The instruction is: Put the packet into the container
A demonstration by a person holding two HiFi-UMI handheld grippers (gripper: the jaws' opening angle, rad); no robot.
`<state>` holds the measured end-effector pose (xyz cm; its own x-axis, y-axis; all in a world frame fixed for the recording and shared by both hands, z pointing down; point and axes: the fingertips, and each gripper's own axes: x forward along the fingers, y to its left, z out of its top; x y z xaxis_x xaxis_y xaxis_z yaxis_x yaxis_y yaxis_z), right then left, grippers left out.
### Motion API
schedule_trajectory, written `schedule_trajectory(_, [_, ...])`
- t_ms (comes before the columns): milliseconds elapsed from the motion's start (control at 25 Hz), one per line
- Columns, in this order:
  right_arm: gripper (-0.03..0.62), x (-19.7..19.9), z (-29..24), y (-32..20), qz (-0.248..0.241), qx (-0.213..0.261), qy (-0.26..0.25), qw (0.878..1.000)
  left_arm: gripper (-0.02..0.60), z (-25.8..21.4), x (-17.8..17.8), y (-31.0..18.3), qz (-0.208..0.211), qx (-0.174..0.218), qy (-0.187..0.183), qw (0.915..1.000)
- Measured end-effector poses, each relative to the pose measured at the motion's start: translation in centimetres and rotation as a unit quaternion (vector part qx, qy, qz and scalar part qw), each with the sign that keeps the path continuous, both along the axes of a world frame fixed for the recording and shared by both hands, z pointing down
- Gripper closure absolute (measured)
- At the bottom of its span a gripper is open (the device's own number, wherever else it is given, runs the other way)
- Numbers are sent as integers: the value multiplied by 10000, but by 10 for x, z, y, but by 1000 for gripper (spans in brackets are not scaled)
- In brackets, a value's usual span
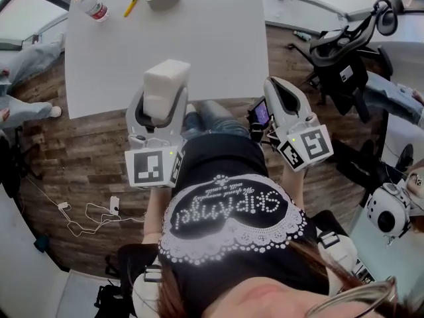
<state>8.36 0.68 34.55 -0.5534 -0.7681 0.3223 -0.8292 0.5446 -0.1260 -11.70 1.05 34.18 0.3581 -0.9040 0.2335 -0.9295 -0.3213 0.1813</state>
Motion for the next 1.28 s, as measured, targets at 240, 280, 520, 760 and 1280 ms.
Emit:
schedule_trajectory(240, [599,-15,2,-28,-444,-178,-147,9987,296,4,15,-27,30,-46,-27,10000])
schedule_trajectory(280, [599,-17,1,-35,-515,-166,-135,9984,296,2,14,-33,-26,-23,-1,10000])
schedule_trajectory(520, [599,-31,2,-59,-856,-197,-178,9960,296,-4,8,-54,-311,87,28,9995])
schedule_trajectory(760, [599,-31,5,-73,-969,-159,-213,9949,296,2,3,-63,-562,21,-11,9984])
schedule_trajectory(1280, [599,-49,55,-82,-1442,-33,-42,9895,296,43,37,-70,-389,-236,-249,9987])
